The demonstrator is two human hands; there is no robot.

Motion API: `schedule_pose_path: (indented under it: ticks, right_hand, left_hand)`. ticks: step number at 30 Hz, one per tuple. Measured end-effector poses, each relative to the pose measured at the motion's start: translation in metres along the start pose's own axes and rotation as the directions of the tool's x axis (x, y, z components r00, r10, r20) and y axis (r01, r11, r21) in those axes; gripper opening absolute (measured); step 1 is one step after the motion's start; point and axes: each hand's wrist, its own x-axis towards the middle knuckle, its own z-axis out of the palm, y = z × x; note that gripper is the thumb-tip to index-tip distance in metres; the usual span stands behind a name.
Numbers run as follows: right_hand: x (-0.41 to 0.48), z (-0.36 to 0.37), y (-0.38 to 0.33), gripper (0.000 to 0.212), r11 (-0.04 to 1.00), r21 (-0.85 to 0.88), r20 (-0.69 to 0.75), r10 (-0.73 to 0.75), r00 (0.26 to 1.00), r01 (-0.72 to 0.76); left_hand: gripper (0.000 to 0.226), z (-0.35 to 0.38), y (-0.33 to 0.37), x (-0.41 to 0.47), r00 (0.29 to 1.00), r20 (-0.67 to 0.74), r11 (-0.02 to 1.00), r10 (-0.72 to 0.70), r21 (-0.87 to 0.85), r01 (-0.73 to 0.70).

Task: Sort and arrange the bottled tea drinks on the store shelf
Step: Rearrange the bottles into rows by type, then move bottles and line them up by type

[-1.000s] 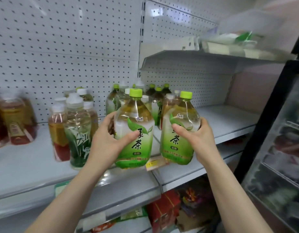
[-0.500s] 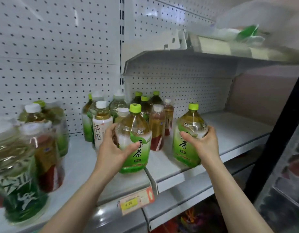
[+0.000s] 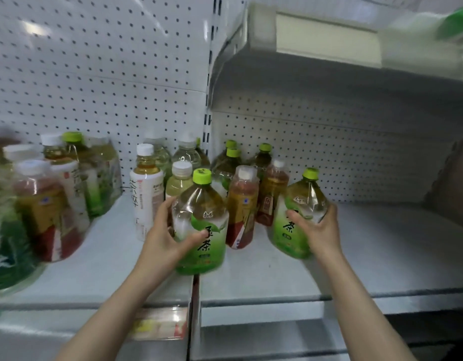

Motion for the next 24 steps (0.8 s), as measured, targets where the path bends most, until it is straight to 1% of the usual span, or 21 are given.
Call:
schedule_pose_path:
  ticks: [2, 6, 7, 8, 9, 10, 11, 12, 13, 14, 15, 16, 17, 18, 20, 21, 22, 24]
  right_hand:
    - [0.013, -0.002, 0.005, 0.075, 1.000, 0.010, 0.053, -0.010, 0.999, 0.009]
    - [0.034, -0.009, 0.008, 0.071, 1.000, 0.009, 0.170, -0.001, 0.985, -0.001]
    - [0.039, -0.014, 0.006, 0.074, 1.000, -0.003, 0.217, 0.013, 0.976, -0.012]
    - [0.041, -0.019, 0.004, 0.082, 0.999, -0.028, 0.260, 0.032, 0.965, -0.025]
    - [0.042, -0.023, 0.000, 0.097, 0.997, -0.067, 0.286, 0.051, 0.957, -0.033]
    - [0.041, -0.026, -0.007, 0.113, 0.991, -0.134, 0.267, 0.061, 0.962, -0.026]
    - [0.039, -0.027, -0.016, 0.122, 0.979, -0.204, 0.201, 0.034, 0.979, 0.008]
    - [0.036, -0.023, -0.028, 0.120, 0.964, -0.252, 0.118, -0.059, 0.991, 0.087]
    - [0.034, -0.016, -0.041, 0.110, 0.937, -0.286, 0.057, -0.195, 0.979, 0.203]
    - [0.034, -0.004, -0.054, 0.096, 0.888, -0.329, 0.040, -0.326, 0.944, 0.321]
    - [0.037, 0.010, -0.066, 0.084, 0.828, -0.387, 0.070, -0.412, 0.908, 0.405]
    - [0.043, 0.025, -0.078, 0.077, 0.771, -0.456, 0.132, -0.435, 0.891, 0.444]
    - [0.051, 0.041, -0.087, 0.073, 0.727, -0.526, 0.201, -0.399, 0.895, 0.442]
    - [0.059, 0.055, -0.094, 0.072, 0.706, -0.589, 0.254, -0.302, 0.919, 0.395]
    - [0.072, 0.077, -0.102, 0.067, 0.665, -0.707, 0.283, -0.045, 0.958, 0.240]
    - [0.074, 0.083, -0.105, 0.062, 0.645, -0.741, 0.275, 0.033, 0.961, 0.189]
    - [0.075, 0.087, -0.107, 0.056, 0.644, -0.746, 0.265, 0.058, 0.962, 0.167]
    - [0.071, 0.092, -0.110, 0.049, 0.669, -0.716, 0.283, 0.017, 0.959, 0.200]
  left_hand:
    - [0.090, -0.001, 0.000, -0.001, 1.000, -0.001, 0.999, 0.007, 0.034, -0.007]
    - [0.081, 0.001, 0.010, -0.007, 1.000, 0.014, 0.997, 0.028, 0.067, -0.028]
    - [0.081, 0.001, 0.012, -0.008, 0.999, 0.021, 0.997, 0.031, 0.067, -0.032]
    - [0.080, 0.001, 0.014, -0.010, 0.999, 0.028, 0.997, 0.034, 0.066, -0.036]
    - [0.080, 0.001, 0.015, -0.010, 0.999, 0.034, 0.997, 0.037, 0.063, -0.039]
    - [0.079, 0.001, 0.016, -0.011, 0.999, 0.042, 0.998, 0.034, 0.060, -0.036]
    - [0.079, 0.001, 0.016, -0.011, 0.998, 0.049, 0.998, 0.028, 0.060, -0.031]
    - [0.080, 0.001, 0.016, -0.011, 0.998, 0.051, 0.997, 0.026, 0.068, -0.030]
    - [0.082, 0.001, 0.016, -0.010, 0.998, 0.053, 0.996, 0.027, 0.080, -0.031]
    - [0.085, 0.001, 0.015, -0.010, 0.998, 0.054, 0.996, 0.025, 0.089, -0.030]
    - [0.088, 0.001, 0.015, -0.010, 0.998, 0.055, 0.995, 0.020, 0.095, -0.026]
    - [0.091, 0.001, 0.015, -0.010, 0.998, 0.056, 0.995, 0.015, 0.099, -0.020]
    - [0.093, 0.001, 0.016, -0.010, 0.998, 0.056, 0.995, 0.011, 0.099, -0.017]
    - [0.096, 0.001, 0.017, -0.011, 0.998, 0.059, 0.995, 0.009, 0.096, -0.014]
    - [0.097, 0.000, 0.020, -0.011, 0.998, 0.067, 0.995, 0.002, 0.101, -0.009]
    - [0.096, -0.001, 0.021, -0.010, 0.997, 0.074, 0.994, -0.004, 0.105, -0.004]
    - [0.094, -0.002, 0.022, -0.010, 0.996, 0.084, 0.995, -0.012, 0.104, 0.003]
    - [0.091, -0.003, 0.022, -0.010, 0.995, 0.097, 0.995, -0.021, 0.095, 0.011]
